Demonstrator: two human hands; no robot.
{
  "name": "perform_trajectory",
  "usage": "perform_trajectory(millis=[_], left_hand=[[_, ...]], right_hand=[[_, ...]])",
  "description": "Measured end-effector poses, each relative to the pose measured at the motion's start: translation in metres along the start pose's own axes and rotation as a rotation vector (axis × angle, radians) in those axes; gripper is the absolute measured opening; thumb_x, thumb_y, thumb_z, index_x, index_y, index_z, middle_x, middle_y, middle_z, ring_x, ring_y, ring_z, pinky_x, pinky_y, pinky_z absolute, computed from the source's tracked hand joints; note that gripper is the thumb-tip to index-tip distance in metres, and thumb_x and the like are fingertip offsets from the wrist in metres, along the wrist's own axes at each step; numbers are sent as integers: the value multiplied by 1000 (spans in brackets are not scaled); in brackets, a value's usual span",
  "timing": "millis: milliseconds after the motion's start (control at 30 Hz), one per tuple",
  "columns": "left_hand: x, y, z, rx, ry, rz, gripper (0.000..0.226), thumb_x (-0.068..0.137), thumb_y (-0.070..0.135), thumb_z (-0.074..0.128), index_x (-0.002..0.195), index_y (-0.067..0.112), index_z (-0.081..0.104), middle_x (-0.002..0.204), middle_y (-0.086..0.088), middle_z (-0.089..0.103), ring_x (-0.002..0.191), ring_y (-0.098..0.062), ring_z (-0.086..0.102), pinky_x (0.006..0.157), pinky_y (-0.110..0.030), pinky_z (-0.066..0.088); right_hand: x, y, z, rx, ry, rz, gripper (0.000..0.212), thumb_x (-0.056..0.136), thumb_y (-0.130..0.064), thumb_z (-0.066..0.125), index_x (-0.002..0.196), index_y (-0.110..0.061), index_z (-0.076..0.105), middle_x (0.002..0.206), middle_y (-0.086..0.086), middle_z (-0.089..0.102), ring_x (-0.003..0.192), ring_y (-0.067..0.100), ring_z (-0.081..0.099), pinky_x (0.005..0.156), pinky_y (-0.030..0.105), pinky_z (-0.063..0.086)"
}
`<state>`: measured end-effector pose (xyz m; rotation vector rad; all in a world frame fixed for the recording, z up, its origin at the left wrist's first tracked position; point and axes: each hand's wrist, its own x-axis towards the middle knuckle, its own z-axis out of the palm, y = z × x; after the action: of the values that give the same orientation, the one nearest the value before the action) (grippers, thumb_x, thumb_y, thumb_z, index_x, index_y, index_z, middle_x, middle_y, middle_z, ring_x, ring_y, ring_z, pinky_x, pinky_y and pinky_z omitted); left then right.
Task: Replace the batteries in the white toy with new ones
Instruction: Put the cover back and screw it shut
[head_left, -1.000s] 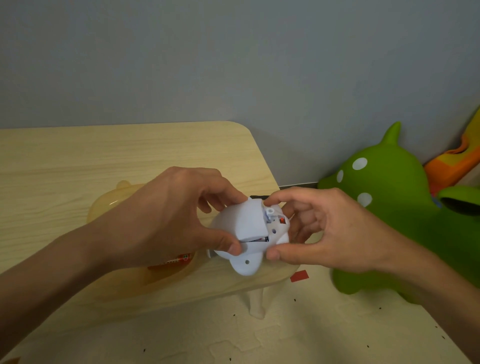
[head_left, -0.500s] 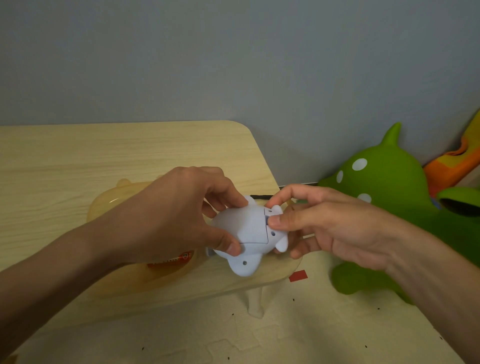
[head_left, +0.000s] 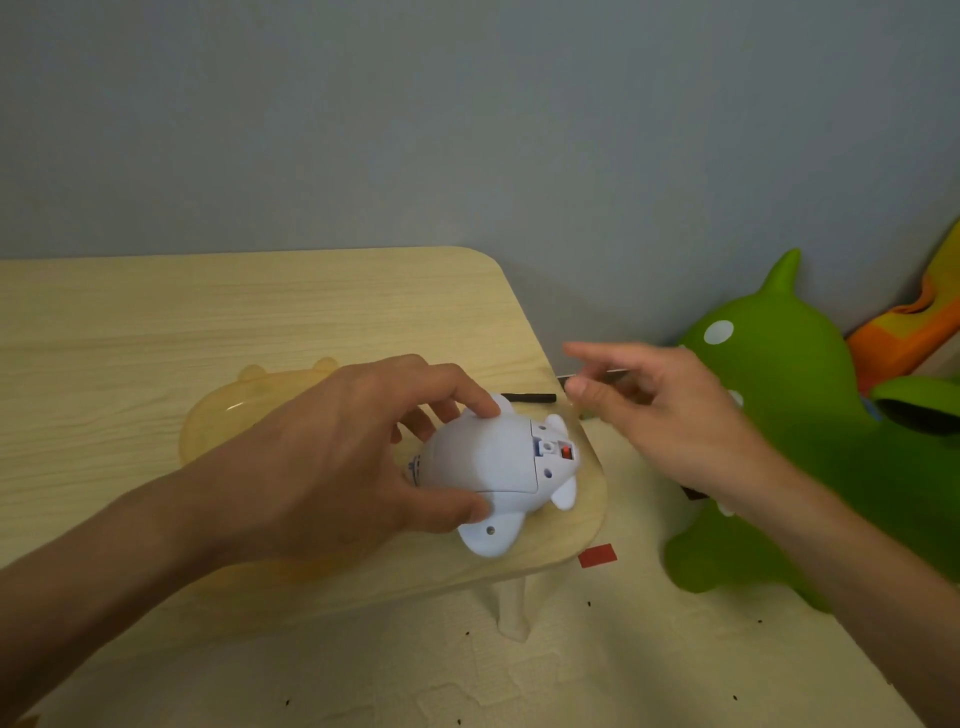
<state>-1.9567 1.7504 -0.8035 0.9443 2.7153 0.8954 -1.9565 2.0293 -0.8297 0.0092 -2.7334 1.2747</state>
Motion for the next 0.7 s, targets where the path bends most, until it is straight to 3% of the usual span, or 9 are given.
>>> perform_trajectory(millis=[100,200,333,400,500,567,633,700], left_hand=[[-2,3,1,6,-5,-13,63,63,73,74,119,65,47,118,30,58,106,10,57,68,-15,49],[-2,6,3,42,-8,-7,63,66,75,72,121,65,45,118,29,59,107,12,56,69,-14,47],[-3,8,4,79,-5,-38,64,66,78,69,122,66,41,116,29,64,95,7,59,68,-16,44],[-2,8,3,120,-37,-77,66,64,81,66,121,70,35,119,31,62,100,-1,48,73,-23,44],[-3,7,3,131,-74,-100,70,63,83,64,124,72,31,119,32,61,106,-8,37,75,-27,43],[-2,5,1,161,-85,-99,74,60,87,59,127,73,29,116,33,60,104,-10,34,74,-25,42],[1,2,-1,204,-56,-101,74,59,91,53,126,74,29,113,35,59,99,-11,30,75,-20,38],[5,-5,-3,253,13,-83,72,60,91,49,127,71,33,112,33,63,93,-12,27,80,-22,33]], right_hand=[[7,19,18,-215,12,-133,41,95,-35,77,135,-29,73,107,-11,64,89,9,62,79,22,47],[7,25,27,-281,29,-164,32,96,-31,78,126,-22,80,109,-4,64,95,16,61,76,21,45],[10,23,26,-232,76,-161,12,92,-28,83,103,-27,87,101,-9,69,90,9,64,74,23,44],[10,22,21,-152,103,-142,6,90,-26,85,94,-30,86,95,-14,74,84,5,68,72,19,46],[2,14,6,29,158,-118,7,91,-18,82,93,-25,85,83,-10,84,77,7,79,74,32,64],[-11,3,-9,145,194,-140,8,89,-15,82,93,-22,82,81,-7,85,72,12,81,72,27,64],[-27,-7,-24,170,210,-218,6,87,-21,82,92,-23,81,81,-10,85,73,12,81,72,21,63],[-41,-16,-36,104,231,-327,6,90,-35,81,95,-31,81,84,-17,84,76,10,81,76,25,64]])
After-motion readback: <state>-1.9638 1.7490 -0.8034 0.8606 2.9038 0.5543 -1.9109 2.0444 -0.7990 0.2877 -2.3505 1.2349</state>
